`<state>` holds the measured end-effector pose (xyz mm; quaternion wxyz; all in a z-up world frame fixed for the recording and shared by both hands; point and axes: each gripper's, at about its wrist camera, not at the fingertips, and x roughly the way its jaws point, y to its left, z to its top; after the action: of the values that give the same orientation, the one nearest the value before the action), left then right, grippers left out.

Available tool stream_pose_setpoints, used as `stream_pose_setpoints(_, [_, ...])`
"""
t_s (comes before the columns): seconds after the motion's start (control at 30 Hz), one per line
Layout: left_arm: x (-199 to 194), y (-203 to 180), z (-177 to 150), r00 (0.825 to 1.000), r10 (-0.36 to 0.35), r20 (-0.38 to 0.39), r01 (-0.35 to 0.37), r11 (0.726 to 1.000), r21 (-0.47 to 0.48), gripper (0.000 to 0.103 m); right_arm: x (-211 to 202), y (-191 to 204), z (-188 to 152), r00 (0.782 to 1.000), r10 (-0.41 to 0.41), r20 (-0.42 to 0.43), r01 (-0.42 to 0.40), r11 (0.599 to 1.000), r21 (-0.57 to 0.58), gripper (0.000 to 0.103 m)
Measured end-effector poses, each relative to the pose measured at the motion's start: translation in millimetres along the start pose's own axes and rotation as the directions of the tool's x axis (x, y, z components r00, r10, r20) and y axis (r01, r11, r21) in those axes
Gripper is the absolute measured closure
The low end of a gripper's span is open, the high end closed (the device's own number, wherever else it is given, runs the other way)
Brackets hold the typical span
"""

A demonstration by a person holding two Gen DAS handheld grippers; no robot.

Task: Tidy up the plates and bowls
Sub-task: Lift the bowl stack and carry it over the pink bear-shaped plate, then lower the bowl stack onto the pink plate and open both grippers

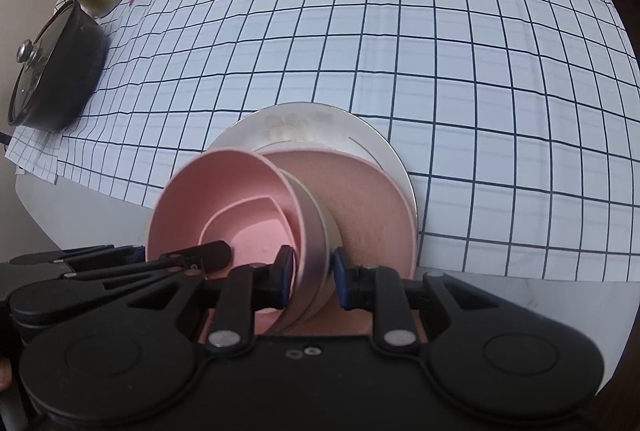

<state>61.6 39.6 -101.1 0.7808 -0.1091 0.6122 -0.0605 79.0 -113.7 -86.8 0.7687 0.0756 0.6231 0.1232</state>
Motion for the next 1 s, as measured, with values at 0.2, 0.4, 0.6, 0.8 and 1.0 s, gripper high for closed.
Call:
stream_pose_setpoints(0.2, [-1,1,1,1.0,-0.006,0.021,0.005,0.999,0.033,0.076,3,0,0,1.0,-0.002,-0.003,0.002,1.0,0.021,0.079])
stream_pose_setpoints(0.4, [1,5,1,0.999,-0.042,0.032,0.04,0.998,0.045,0.076,5,2,-1,1.0,-0.018,0.01,0.017,0.999,0.034,0.075])
stream_pose_setpoints(0.6, [-4,6,-2,0.996,-0.063,0.066,0.059,0.996,0.064,0.076,-3,1,-7,0.998,-0.039,0.058,0.037,0.999,0.027,0.071])
stream_pose_setpoints(0.8, [-14,7,-13,0.992,-0.035,0.121,0.027,0.998,0.064,0.074,-16,3,-17,0.993,-0.031,0.115,0.034,0.999,-0.021,0.064])
stream_pose_setpoints(1.0, [-32,6,-25,0.979,0.039,0.202,-0.045,0.999,0.027,0.055,-31,-1,-24,0.984,-0.007,0.179,0.024,0.995,-0.092,0.055])
